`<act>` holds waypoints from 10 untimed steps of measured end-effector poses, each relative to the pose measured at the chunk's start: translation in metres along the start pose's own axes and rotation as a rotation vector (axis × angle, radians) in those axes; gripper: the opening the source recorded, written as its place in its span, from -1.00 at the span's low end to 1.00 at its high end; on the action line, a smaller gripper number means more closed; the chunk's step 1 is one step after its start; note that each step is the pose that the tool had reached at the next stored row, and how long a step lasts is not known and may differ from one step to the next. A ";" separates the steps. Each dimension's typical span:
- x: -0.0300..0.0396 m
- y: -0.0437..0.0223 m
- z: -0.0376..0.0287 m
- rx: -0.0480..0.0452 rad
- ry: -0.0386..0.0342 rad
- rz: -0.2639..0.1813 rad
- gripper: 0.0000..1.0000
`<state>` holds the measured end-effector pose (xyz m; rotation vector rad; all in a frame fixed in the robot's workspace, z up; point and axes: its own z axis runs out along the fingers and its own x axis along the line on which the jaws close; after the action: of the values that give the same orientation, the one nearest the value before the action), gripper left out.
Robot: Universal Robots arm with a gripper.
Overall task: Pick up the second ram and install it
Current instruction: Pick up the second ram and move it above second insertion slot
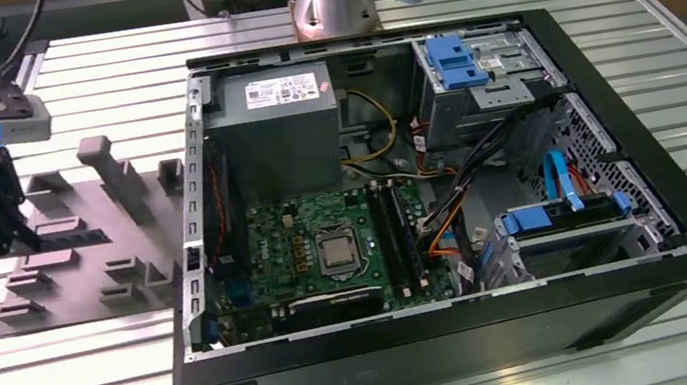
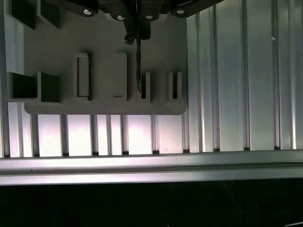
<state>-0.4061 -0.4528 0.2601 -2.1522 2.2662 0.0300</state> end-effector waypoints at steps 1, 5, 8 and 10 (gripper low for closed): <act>-0.0001 0.0000 -0.0045 -0.0001 0.0001 0.000 -0.72; -0.0006 0.0001 -0.0227 0.0000 0.0000 0.000 -0.72; -0.0009 0.0001 -0.0363 0.0001 -0.0001 0.000 -0.72; -0.0011 0.0001 -0.0453 0.0000 0.0000 0.000 -0.72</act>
<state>-0.4061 -0.4528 0.3055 -2.1523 2.2661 0.0300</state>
